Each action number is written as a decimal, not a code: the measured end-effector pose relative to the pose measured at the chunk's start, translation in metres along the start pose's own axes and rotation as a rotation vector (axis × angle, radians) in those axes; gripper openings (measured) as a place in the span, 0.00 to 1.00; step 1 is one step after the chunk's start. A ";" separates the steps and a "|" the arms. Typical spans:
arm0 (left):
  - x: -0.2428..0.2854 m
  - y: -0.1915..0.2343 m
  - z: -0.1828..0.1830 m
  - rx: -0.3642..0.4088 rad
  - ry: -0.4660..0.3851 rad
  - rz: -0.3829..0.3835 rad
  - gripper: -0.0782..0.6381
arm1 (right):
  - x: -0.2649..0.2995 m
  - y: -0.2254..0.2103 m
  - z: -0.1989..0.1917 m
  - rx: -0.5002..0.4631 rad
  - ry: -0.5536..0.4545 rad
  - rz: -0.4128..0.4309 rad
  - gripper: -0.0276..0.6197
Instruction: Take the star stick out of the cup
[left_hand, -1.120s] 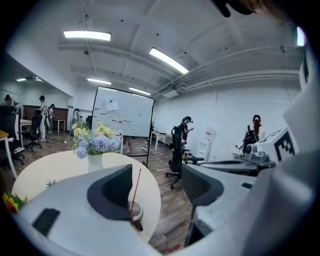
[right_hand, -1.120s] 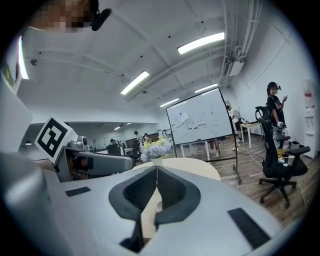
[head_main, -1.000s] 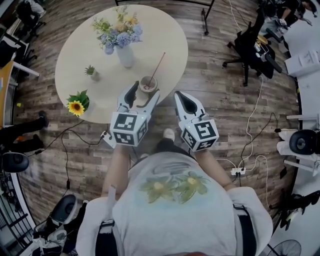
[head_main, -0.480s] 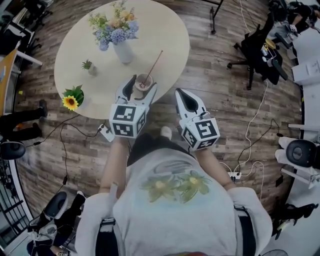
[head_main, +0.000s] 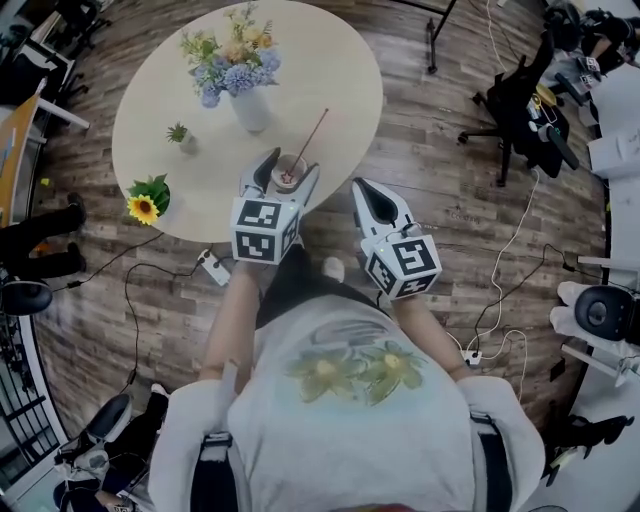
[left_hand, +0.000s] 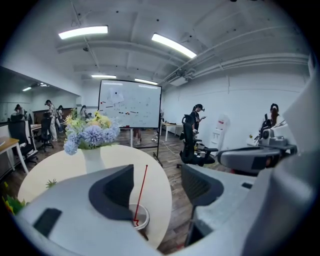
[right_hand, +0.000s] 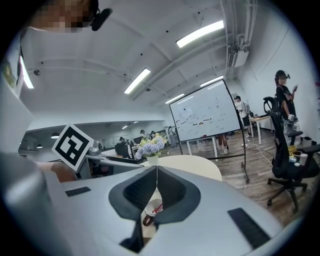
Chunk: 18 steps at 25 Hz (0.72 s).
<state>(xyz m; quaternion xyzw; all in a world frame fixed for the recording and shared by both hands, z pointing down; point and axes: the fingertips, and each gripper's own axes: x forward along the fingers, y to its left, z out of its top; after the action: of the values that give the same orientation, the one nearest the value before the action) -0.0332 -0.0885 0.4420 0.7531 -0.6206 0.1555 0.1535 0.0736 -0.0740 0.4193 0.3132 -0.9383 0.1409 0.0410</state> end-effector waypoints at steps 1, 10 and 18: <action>0.003 0.001 -0.001 0.001 0.005 -0.003 0.52 | 0.002 0.000 0.000 0.000 0.003 0.000 0.07; 0.035 0.010 -0.011 0.007 0.065 -0.063 0.52 | 0.026 -0.008 -0.004 0.012 0.037 -0.027 0.07; 0.067 0.023 -0.023 0.014 0.126 -0.115 0.52 | 0.049 -0.024 -0.006 0.040 0.053 -0.085 0.07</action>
<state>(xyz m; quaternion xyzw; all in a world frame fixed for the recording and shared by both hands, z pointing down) -0.0448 -0.1427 0.4922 0.7773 -0.5642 0.1979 0.1956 0.0484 -0.1184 0.4391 0.3498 -0.9197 0.1658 0.0654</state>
